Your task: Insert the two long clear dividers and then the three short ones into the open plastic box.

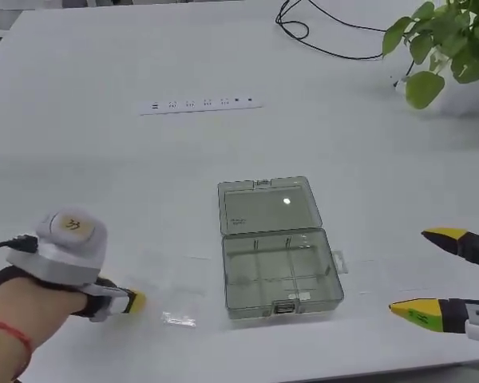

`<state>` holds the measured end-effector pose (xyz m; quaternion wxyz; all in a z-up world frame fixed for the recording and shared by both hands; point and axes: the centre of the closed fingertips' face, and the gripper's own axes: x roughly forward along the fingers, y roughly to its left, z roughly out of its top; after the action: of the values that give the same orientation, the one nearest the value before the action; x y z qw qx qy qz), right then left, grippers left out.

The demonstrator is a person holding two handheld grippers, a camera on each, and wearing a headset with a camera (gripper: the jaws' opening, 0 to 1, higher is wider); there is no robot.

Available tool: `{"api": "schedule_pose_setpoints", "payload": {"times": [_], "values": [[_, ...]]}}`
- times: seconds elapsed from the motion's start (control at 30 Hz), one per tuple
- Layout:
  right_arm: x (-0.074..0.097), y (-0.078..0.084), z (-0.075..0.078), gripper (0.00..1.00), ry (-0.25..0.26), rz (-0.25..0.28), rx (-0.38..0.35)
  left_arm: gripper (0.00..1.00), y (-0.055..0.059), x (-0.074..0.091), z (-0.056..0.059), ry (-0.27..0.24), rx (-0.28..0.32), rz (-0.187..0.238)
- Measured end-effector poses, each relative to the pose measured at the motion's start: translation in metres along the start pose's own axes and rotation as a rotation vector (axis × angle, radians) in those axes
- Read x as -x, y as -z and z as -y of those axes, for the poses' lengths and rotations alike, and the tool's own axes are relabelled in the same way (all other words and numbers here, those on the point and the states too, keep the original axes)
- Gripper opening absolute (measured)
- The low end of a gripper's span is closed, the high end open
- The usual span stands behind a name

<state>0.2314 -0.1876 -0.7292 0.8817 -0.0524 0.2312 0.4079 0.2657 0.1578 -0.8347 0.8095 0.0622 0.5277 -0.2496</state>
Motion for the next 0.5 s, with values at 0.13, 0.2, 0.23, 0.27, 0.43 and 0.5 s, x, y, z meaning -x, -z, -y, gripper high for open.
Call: {"api": "schedule_pose_setpoints", "payload": {"times": [0.13, 0.2, 0.23, 0.27, 0.43, 0.5], "values": [[0.0, -0.003, -0.001, 0.81, 0.0, 0.002, 0.002, 0.3, -0.006, 0.006, 0.005, 0.017, 0.024, 0.033], [0.0, -0.005, -0.001, 0.8, -0.001, 0.007, -0.001, 0.3, -0.009, 0.009, 0.006, 0.024, 0.032, 0.05], [0.0, -0.006, -0.001, 0.8, -0.001, 0.009, -0.003, 0.3, -0.011, 0.01, 0.008, 0.032, 0.041, 0.061], [0.0, -0.008, -0.002, 0.8, 0.0, 0.012, -0.003, 0.3, -0.014, 0.013, 0.01, 0.037, 0.05, 0.074], [0.0, -0.015, -0.003, 0.78, 0.002, 0.021, 0.0, 0.3, -0.028, 0.022, 0.019, 0.07, 0.071, 0.132], [0.0, -0.019, -0.004, 0.78, 0.003, 0.028, 0.002, 0.3, -0.035, 0.025, 0.024, 0.088, 0.077, 0.16]]}}
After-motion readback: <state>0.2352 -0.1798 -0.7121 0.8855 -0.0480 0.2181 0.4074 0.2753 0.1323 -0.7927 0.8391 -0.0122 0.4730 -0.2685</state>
